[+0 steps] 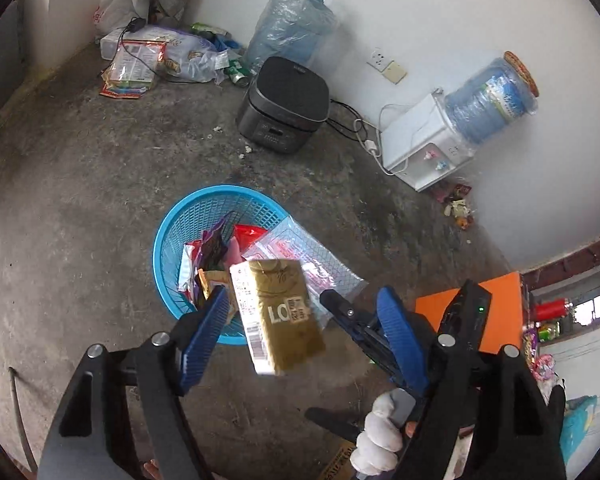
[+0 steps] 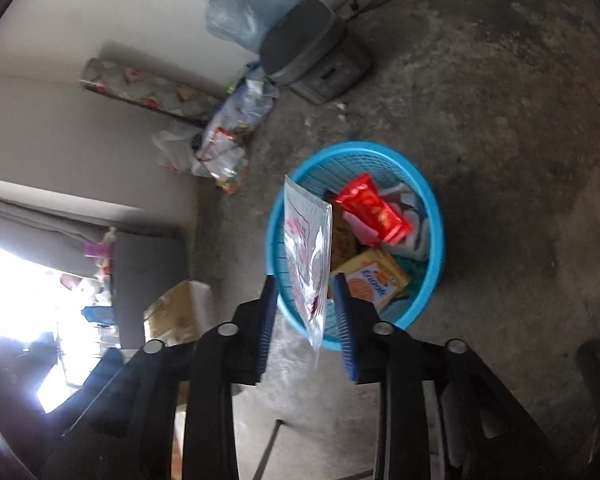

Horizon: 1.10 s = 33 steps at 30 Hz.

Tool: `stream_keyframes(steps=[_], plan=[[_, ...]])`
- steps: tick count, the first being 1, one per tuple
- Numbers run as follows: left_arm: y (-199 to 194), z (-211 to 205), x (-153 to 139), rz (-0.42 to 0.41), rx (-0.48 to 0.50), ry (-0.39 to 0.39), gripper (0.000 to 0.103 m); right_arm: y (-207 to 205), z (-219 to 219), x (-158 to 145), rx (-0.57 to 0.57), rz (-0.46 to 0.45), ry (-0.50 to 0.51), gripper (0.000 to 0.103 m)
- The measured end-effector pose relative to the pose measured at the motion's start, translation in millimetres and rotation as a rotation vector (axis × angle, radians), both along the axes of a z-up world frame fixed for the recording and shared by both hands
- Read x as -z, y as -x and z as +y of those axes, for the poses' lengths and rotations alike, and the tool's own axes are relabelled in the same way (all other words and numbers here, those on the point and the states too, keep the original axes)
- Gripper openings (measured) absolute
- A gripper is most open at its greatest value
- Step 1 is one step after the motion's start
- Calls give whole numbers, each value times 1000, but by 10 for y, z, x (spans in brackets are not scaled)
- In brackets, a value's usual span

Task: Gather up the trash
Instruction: 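Carry both items over the blue basket and open both tools, then move both tools back to the table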

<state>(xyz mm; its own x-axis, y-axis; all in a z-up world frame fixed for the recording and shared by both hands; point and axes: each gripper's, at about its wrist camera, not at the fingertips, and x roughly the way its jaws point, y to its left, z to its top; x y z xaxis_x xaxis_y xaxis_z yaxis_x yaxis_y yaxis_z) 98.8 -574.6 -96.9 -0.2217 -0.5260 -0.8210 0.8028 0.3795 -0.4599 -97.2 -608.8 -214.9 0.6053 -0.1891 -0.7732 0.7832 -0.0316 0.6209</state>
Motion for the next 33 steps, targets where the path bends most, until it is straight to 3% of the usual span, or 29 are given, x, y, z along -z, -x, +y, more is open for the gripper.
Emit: stream_keyframes(steps=[4, 10, 15, 19, 22, 28, 33], plan=[[-127, 135, 105, 70, -19, 13, 74, 47, -13, 403, 26, 82, -66, 34], [-335, 500, -131, 22, -65, 59, 74, 237, 222, 370, 56, 60, -69, 39], [-424, 915, -624, -69, -92, 164, 74, 267, 403, -160, 21, 35, 49, 41], [-431, 1403, -1113, -163, -136, 267, 75, 214, 623, -742, -55, 11, 213, 47], [-397, 1868, -1461, -252, -156, 332, 82, 108, 823, -1176, -136, -10, 342, 53], [-309, 2912, -1901, -408, -212, 348, 86, -145, 1255, -1797, -314, -112, 500, 60], [-338, 3929, -2111, -475, -359, 322, 86, -480, 1683, -2170, -496, -202, 560, 60]])
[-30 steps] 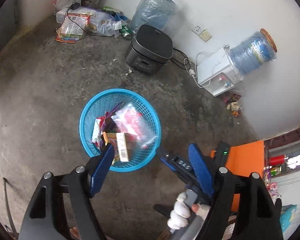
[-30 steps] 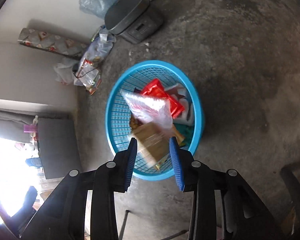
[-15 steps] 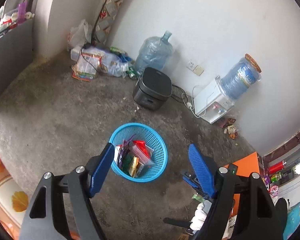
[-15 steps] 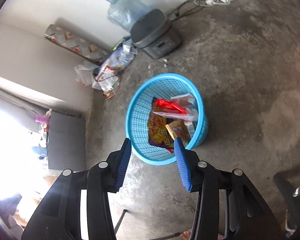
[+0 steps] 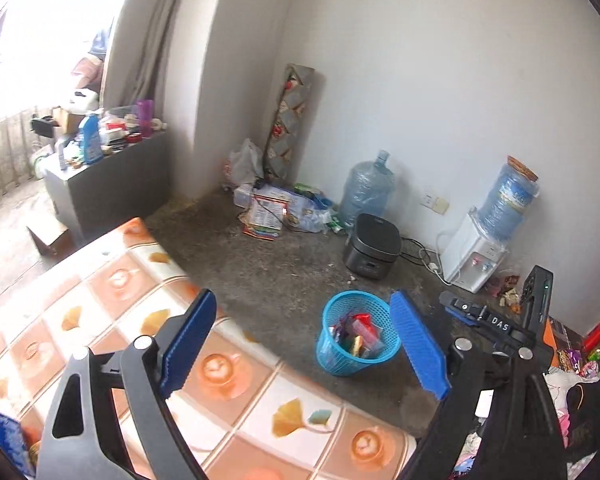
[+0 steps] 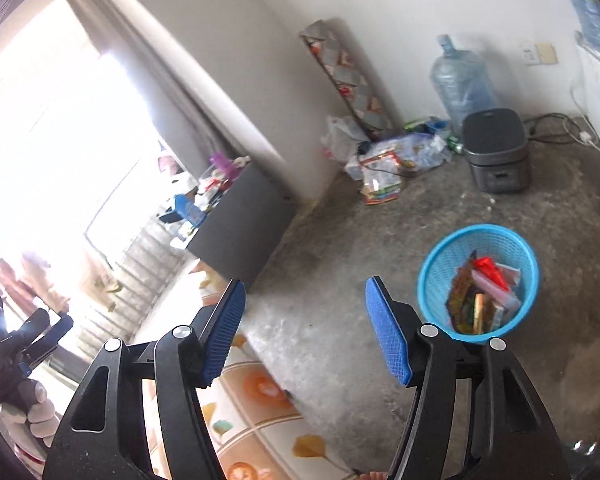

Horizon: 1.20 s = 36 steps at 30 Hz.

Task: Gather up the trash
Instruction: 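Move both tools back to the table, then grasp the Pepsi bottle with the right tool while the left tool grasps the yellow chip bag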

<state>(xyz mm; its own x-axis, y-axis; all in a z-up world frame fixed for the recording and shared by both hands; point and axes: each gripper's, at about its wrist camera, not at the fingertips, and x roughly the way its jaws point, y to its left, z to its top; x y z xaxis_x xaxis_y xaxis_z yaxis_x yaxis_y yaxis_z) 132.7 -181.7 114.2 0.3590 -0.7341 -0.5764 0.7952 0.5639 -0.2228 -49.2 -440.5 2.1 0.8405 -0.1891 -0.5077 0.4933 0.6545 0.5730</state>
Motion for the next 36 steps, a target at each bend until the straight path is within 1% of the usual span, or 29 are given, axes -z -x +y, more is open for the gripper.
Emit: stream_keyframes(steps=[3, 7, 10, 14, 17, 19, 20, 21, 23, 24, 25, 27, 29, 30, 31, 33, 36], plan=[[-46, 673, -121, -36, -141, 5, 86, -215, 272, -124, -116, -7, 1, 60], [-92, 1579, -260, -65, -345, 29, 86, -530, 615, -205, -262, 2, -11, 60], [-120, 2191, -279, -83, -503, 17, 86, -815, 942, -253, -387, 10, -20, 60], [-152, 2838, -101, -39, -650, -2, 86, -1283, 1466, -262, -580, 35, -62, 60], [-197, 3198, 136, -12, -718, -18, 86, -1642, 1916, -202, -737, 68, -133, 60], [-268, 3357, 306, 3, -758, -44, 81, -1879, 2248, -134, -833, 95, -193, 60], [-318, 3409, 393, 14, -770, -53, 78, -2003, 2417, -95, -869, 120, -217, 60], [-382, 3470, 489, 30, -779, -63, 72, -2115, 2581, -53, -899, 139, -233, 60], [-527, 3547, 696, 73, -780, -89, 67, -2337, 2882, 17, -954, 172, -257, 60], [-599, 3570, 803, 95, -779, -104, 61, -2451, 3033, 61, -980, 187, -276, 60], [-663, 3597, 906, 121, -780, -117, 58, -2563, 3169, 117, -1000, 204, -298, 60], [-782, 3641, 1093, 176, -769, -129, 49, -2751, 3416, 242, -1017, 248, -340, 59], [-860, 3658, 1224, 221, -757, -141, 45, -2936, 3605, 366, -1020, 299, -345, 57], [-898, 3674, 1288, 242, -749, -140, 42, -3018, 3669, 432, -1003, 330, -343, 56], [-931, 3690, 1345, 261, -743, -135, 41, -3084, 3729, 494, -999, 351, -348, 56], [-988, 3693, 1441, 296, -722, -138, 38, -3195, 3822, 580, -988, 383, -346, 56], [-1042, 3661, 1553, 324, -693, -154, 35, -3297, 3923, 628, -987, 413, -330, 57]])
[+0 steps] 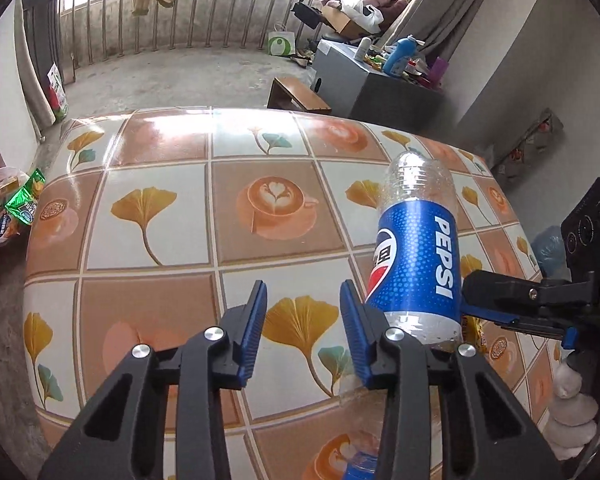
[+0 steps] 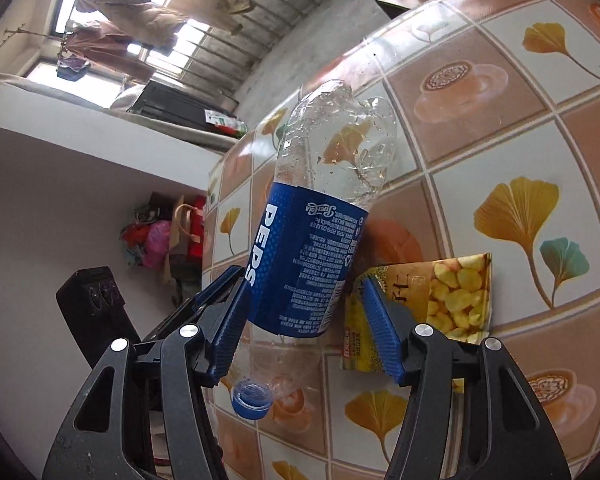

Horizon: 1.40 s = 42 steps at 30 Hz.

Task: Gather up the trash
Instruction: 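Grasp the Pepsi bottle with the right tool while the left tool grasps the yellow chip bag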

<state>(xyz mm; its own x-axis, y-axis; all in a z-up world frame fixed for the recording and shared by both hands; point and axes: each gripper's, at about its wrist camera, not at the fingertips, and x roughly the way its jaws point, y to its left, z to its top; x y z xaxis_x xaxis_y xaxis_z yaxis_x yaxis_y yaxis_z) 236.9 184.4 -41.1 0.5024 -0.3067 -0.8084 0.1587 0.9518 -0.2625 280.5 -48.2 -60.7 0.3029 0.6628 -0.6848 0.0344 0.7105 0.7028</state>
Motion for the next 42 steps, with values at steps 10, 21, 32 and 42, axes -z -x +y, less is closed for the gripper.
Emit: stream_keyframes(steps=[10, 21, 32, 42], plan=[[16, -69, 28, 18, 24, 20, 29, 28, 76, -5, -20, 1, -22, 55], [318, -564, -418, -80, 108, 70, 27, 294, -497, -412, 13, -136, -35, 53], [624, -661, -96, 116, 195, 239, 29, 164, -516, -232, -124, -245, 431, 53], [647, -456, 124, 174, 54, 290, 29, 531, -96, -192, -448, -319, 424, 53]])
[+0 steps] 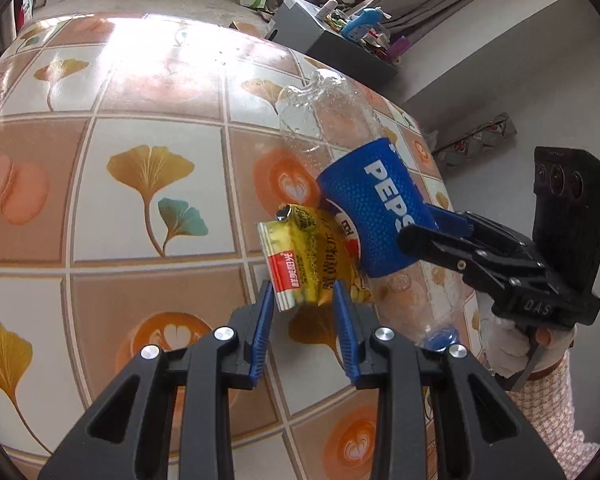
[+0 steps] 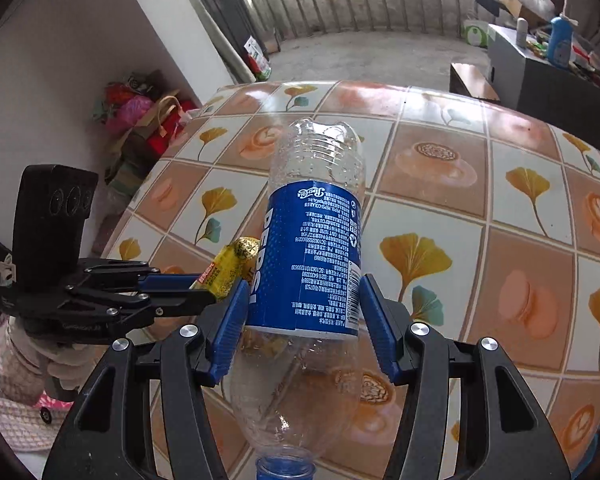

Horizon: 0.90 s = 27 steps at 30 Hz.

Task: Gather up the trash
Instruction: 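Grasp the Pepsi bottle with the right tool while the left tool grasps the yellow chip bag, then lift the Pepsi bottle and chip bag and turn toward the basket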

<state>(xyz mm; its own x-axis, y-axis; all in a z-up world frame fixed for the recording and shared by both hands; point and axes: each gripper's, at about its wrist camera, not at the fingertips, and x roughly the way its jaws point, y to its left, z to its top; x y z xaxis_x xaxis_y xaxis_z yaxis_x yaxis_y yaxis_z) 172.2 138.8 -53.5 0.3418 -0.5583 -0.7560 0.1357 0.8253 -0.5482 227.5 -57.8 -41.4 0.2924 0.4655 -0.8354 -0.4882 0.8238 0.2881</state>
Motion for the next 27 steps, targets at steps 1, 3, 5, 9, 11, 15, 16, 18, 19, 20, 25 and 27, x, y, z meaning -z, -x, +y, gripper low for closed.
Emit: stream_keyframes(steps=[1, 3, 5, 9, 11, 15, 16, 18, 19, 20, 25, 27], plan=[[13, 7, -1, -1, -5, -2, 29, 65, 18, -3, -10, 6, -11, 53], [57, 3, -5, -6, -4, -1, 29, 197, 37, 2, -26, 33, -44, 53], [106, -2, -15, -11, 4, 3, 28, 341, 11, 0, -37, 44, -70, 53], [213, 4, -15, -20, 20, 22, 28, 548, -192, -4, 18, 70, -120, 53], [205, -28, -13, -29, 27, 32, 27, 609, -296, 6, 48, 85, -155, 53], [238, -101, -7, -45, 34, 25, 16, 737, -483, 33, 140, 99, -211, 53], [235, -129, 3, -50, 41, 16, 13, 768, -524, 35, 164, 99, -218, 53], [245, -204, -7, -67, 62, -1, 12, 849, -605, 16, 208, 90, -211, 53], [250, -252, -23, -82, 76, -16, 11, 887, -633, -3, 224, 79, -198, 53], [276, -301, -51, -102, 94, -34, 9, 935, -668, -23, 240, 66, -180, 53], [458, -585, -161, -151, 211, -71, 6, 1099, -739, -134, 311, -22, -31, 53], [551, -714, -203, -171, 254, -92, 6, 1140, -767, -126, 323, -29, -19, 53]])
